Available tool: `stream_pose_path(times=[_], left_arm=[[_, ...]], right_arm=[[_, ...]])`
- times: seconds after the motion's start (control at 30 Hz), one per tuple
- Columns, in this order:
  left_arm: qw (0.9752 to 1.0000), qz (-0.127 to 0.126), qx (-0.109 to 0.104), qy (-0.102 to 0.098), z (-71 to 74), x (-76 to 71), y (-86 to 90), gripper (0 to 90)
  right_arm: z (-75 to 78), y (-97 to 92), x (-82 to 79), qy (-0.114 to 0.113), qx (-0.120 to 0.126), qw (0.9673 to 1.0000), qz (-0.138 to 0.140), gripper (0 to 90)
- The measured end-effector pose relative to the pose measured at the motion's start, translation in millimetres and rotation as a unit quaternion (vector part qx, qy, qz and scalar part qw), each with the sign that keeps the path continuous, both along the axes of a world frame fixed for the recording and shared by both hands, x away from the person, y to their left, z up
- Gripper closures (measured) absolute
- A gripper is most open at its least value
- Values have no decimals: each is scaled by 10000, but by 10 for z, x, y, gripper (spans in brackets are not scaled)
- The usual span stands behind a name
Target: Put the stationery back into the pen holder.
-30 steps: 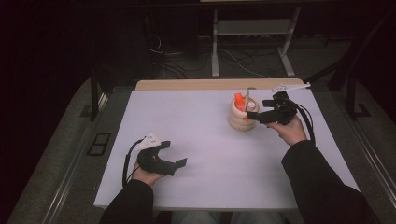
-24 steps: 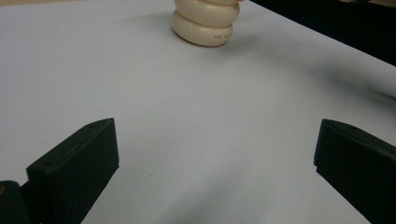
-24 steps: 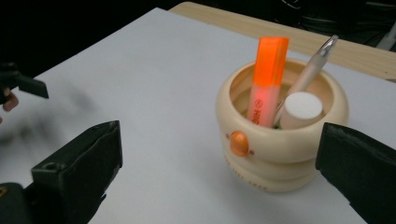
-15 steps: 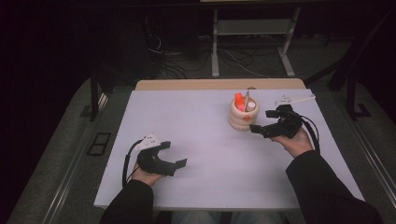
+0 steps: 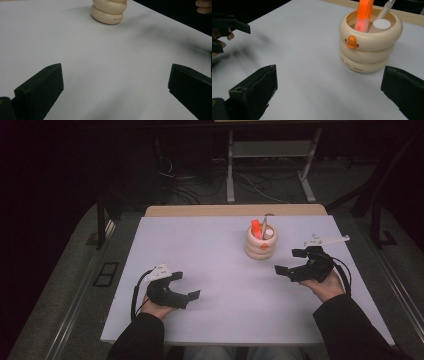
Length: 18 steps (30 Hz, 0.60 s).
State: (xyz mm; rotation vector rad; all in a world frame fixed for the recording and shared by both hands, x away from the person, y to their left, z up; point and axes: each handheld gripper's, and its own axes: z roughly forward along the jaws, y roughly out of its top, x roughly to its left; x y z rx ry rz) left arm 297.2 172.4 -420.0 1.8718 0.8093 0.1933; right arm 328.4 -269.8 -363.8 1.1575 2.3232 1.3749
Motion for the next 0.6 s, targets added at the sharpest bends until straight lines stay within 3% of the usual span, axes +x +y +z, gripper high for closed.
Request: stream_pose_path(times=[0.6], left_arm=[[10000, 43, -37, 24, 0, -5, 12, 0]], right_arm=[[-208, -165, -284, 65, 78, 9999, -98, 3]])
